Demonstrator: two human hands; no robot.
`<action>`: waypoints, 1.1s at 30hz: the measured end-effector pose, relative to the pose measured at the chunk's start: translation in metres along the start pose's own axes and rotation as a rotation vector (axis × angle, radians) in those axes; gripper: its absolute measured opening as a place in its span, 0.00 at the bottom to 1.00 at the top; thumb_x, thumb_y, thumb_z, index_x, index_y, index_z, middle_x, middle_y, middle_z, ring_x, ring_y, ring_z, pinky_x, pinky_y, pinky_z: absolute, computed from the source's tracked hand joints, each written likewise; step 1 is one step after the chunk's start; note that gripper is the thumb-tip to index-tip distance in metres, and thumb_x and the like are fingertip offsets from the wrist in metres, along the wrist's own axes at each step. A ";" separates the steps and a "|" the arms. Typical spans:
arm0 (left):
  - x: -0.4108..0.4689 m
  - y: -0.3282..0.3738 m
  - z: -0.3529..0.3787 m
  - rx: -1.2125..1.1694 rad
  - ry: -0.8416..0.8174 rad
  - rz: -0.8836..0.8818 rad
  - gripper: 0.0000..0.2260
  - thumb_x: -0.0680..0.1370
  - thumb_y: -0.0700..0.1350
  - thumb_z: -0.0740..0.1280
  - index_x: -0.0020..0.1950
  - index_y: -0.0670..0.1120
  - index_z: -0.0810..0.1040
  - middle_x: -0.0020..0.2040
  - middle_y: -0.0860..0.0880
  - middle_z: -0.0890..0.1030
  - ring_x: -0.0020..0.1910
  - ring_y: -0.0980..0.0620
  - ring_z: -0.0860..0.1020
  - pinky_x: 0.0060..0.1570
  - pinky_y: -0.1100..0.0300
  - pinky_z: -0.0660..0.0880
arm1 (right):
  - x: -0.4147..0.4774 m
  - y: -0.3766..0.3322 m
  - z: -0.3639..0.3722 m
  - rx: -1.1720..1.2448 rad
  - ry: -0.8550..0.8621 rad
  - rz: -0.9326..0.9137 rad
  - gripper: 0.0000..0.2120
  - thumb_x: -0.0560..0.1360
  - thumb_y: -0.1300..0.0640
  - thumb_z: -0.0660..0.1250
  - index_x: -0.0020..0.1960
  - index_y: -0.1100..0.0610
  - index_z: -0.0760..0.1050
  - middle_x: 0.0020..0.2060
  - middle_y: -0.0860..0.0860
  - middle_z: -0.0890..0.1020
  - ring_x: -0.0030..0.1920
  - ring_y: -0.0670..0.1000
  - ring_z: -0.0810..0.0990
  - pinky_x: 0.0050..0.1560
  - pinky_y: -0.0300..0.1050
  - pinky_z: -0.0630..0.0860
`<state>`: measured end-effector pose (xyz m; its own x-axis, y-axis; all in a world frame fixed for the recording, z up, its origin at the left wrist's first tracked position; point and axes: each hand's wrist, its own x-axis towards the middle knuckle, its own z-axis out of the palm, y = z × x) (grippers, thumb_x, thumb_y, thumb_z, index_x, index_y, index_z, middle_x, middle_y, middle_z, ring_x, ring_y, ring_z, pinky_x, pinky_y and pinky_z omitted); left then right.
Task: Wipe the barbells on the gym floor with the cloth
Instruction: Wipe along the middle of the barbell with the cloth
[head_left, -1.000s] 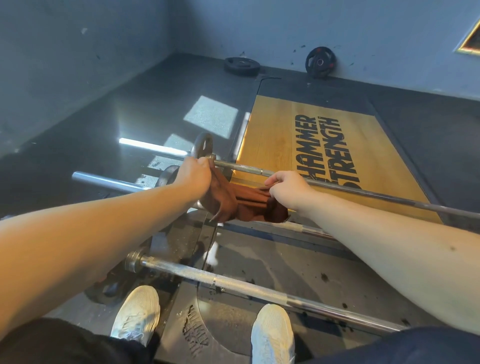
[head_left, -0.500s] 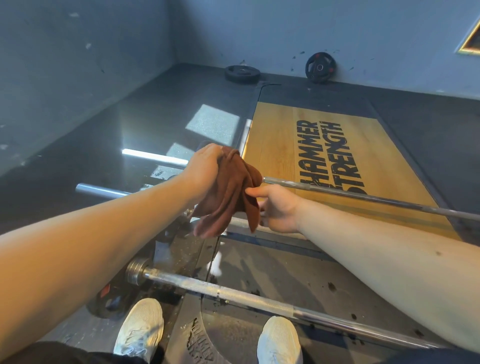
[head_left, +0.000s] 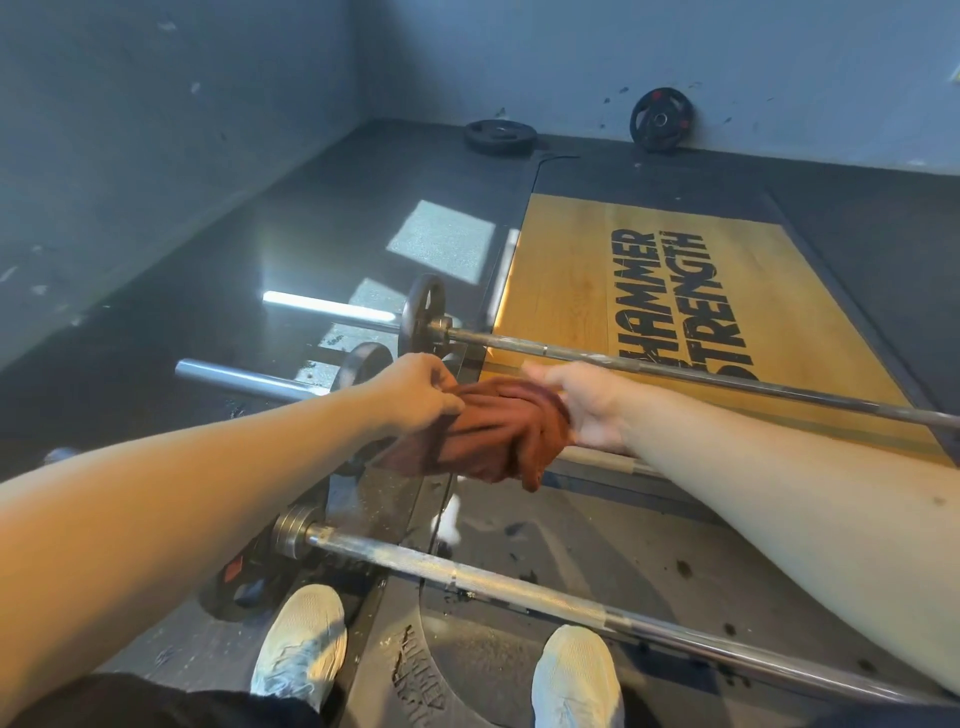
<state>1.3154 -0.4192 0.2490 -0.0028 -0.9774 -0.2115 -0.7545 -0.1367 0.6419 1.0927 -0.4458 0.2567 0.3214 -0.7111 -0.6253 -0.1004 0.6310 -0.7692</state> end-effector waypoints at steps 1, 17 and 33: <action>0.001 -0.001 0.001 -0.012 0.029 -0.020 0.07 0.79 0.46 0.72 0.46 0.45 0.78 0.38 0.50 0.79 0.36 0.54 0.74 0.32 0.64 0.67 | -0.001 -0.002 -0.004 0.127 -0.013 0.039 0.22 0.80 0.50 0.69 0.66 0.63 0.70 0.57 0.63 0.81 0.52 0.60 0.84 0.51 0.59 0.81; 0.013 -0.015 0.004 -0.356 0.073 -0.217 0.07 0.78 0.37 0.67 0.55 0.41 0.82 0.51 0.42 0.83 0.51 0.43 0.83 0.51 0.50 0.83 | 0.004 0.027 -0.012 0.368 0.087 0.199 0.13 0.78 0.75 0.63 0.61 0.67 0.70 0.56 0.66 0.78 0.52 0.56 0.82 0.45 0.49 0.85; 0.000 -0.036 -0.016 -0.127 0.232 -0.045 0.07 0.80 0.47 0.72 0.47 0.46 0.86 0.39 0.52 0.82 0.33 0.58 0.76 0.36 0.64 0.71 | 0.003 0.012 -0.027 0.262 0.183 0.060 0.11 0.79 0.73 0.64 0.58 0.63 0.69 0.58 0.63 0.77 0.54 0.57 0.82 0.54 0.59 0.83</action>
<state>1.3526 -0.4168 0.2376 0.1904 -0.9788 -0.0760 -0.6623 -0.1852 0.7259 1.0670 -0.4488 0.2424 0.1453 -0.6992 -0.7000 0.1397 0.7149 -0.6852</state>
